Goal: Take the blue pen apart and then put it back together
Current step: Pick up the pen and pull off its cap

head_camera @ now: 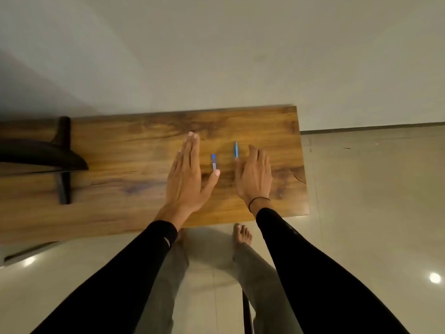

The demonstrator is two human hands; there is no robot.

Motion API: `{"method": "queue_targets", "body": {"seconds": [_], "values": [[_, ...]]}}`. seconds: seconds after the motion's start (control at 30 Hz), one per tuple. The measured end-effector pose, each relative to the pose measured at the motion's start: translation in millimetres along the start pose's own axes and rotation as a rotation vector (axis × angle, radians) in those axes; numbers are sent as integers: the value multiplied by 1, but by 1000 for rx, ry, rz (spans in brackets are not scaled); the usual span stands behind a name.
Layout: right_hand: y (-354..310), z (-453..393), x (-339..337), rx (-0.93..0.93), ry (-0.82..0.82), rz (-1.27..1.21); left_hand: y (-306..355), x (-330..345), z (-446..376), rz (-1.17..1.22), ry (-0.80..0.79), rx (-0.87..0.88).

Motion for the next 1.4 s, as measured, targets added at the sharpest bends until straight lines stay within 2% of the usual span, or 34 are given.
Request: {"method": "queue_targets", "body": {"seconds": [0.07, 0.27, 0.37, 0.53, 0.6, 0.73, 0.87, 0.97, 1.03, 1.13, 1.3, 1.4], "values": [[1, -4, 19, 53, 16, -80, -9, 17, -3, 95, 68, -45], [1, -14, 52, 138, 56, -90, -20, 53, -4, 351, 230, -100], [5, -12, 55, 203, 84, -219, -18, 62, -1, 528, 283, -136], [-7, 4, 59, 150, 129, -573, -13, 72, -5, 781, 217, -170], [-13, 13, 64, 89, 169, -654, -12, 71, -11, 750, 190, -163], [-17, 15, 66, -32, 190, -701, -14, 63, -20, 645, 245, -68], [-13, 4, 61, -149, 44, -793, -26, 57, -26, 687, 226, -73], [-10, -1, 51, -91, -12, -1051, -27, 46, -25, 684, 170, -21], [-9, 0, 44, -62, -22, -1159, -23, 39, -19, 593, 158, 51], [-6, 4, 39, -39, -28, -1190, -16, 33, -8, 454, 150, 124], [-3, 0, 37, -66, -28, -1156, -12, 27, -6, 382, 128, 151], [2, -9, 35, -58, 52, -1120, -16, 29, -11, 338, 96, 127]]}}
Point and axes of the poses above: each hand's wrist, its own z-axis away from the middle knuckle, its own x-axis out of the palm, y = z × x, the point moved 2 cm from there along -z, towards the middle knuckle, and after that the axes turned 8 degrees about z, right-handed, at the moved point
